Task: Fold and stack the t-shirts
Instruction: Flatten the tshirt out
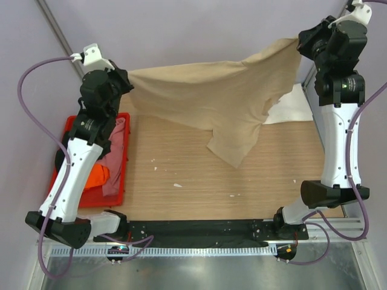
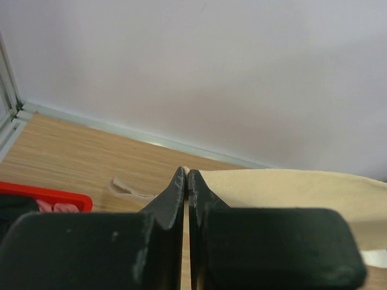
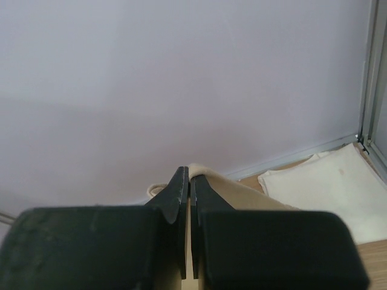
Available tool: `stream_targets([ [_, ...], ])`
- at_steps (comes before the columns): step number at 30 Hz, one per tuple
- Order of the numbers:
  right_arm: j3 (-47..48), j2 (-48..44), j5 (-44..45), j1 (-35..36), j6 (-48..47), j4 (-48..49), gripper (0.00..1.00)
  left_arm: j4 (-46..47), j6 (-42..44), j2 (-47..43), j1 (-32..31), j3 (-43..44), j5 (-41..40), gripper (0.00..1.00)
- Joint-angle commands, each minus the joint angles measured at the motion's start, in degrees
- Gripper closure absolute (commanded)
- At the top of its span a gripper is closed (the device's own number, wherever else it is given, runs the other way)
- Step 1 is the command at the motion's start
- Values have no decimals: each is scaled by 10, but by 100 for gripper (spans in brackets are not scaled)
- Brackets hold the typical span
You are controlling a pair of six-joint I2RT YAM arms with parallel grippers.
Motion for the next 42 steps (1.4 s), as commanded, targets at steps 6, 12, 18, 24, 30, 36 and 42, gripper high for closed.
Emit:
stream_targets([
  [6, 68, -117, 50, 0, -16, -17, 99, 49, -7, -123, 0, -5, -5, 100],
  [12, 42, -258, 106, 0, 2, -42, 99, 39, -45, -223, 0, -28, 49, 100],
  [18, 76, -336, 153, 0, 4, -70, 99, 7, -73, -285, 0, -13, 117, 100],
  [24, 95, -322, 188, 1, -18, -81, 99, -28, -69, -279, -1, 16, 136, 100],
  [30, -23, -263, 138, 17, -70, 10, 99, -12, -28, -232, 0, -53, 88, 100],
  [36, -334, -221, 70, 16, -111, 253, 99, 103, 0, -158, 0, -231, 26, 100],
  [42, -506, -116, -2, 16, -121, 479, 99, 239, 30, -9, 6, -307, -22, 100],
])
